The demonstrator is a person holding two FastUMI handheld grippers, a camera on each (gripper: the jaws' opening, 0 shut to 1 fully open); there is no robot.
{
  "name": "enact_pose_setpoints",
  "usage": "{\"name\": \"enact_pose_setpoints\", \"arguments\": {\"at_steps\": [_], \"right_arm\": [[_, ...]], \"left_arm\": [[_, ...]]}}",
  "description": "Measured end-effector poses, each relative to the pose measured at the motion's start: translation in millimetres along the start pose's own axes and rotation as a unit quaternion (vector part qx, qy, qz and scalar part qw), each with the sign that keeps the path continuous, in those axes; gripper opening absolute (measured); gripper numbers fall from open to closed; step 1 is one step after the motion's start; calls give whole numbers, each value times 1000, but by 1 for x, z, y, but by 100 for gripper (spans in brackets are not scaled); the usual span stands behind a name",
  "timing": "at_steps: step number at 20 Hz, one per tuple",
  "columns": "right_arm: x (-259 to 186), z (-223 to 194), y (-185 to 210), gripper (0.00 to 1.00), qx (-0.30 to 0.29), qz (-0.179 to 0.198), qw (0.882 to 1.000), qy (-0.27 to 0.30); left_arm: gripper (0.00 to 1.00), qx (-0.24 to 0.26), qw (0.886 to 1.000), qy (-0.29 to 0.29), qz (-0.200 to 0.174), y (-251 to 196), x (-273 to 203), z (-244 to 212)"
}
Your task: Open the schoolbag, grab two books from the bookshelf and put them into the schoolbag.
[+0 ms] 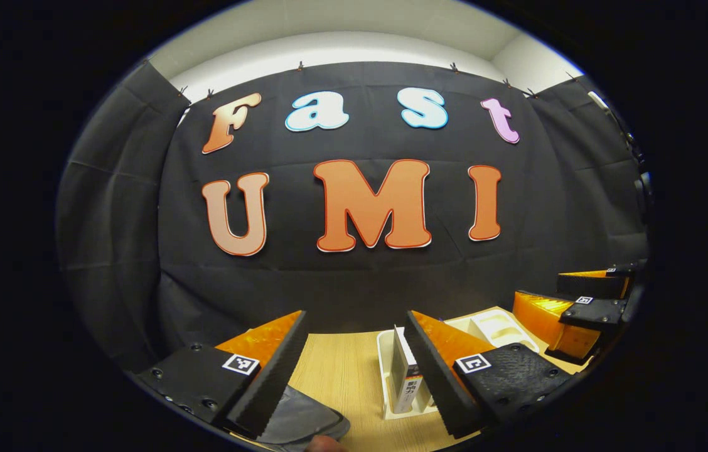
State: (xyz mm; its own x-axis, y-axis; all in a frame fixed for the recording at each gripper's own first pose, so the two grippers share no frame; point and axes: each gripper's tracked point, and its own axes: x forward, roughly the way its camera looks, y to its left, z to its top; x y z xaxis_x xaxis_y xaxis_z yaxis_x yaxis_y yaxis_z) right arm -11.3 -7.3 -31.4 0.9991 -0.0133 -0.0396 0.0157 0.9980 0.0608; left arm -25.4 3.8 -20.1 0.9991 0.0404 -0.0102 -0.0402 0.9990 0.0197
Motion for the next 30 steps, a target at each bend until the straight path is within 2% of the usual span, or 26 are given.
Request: {"name": "enact_pose_setpoints", "arguments": {"at_steps": [4,9,17,21,24,30], "right_arm": [[-3,-1,-2,98,-5,0,1000,-2],[-3,-7,-6,98,-3,6,1000,6],[0,-6,-19,98,-21,11,1000,4],[4,-10,-30,98,-32,11,999,8],[7,-14,-41,98,-37,9,999,12],[11,-22,-57,98,-40,11,999,17]], "left_arm": [[98,-16,1000,-8,-3,1,-4,1],[98,11,1000,3,10,15,-9,-15],[98,111,991,53,46,39,-14,-78],[98,185,978,87,50,46,-17,-122],[98,243,962,112,45,51,-15,-161],[97,317,931,172,61,65,-39,-224]]}}
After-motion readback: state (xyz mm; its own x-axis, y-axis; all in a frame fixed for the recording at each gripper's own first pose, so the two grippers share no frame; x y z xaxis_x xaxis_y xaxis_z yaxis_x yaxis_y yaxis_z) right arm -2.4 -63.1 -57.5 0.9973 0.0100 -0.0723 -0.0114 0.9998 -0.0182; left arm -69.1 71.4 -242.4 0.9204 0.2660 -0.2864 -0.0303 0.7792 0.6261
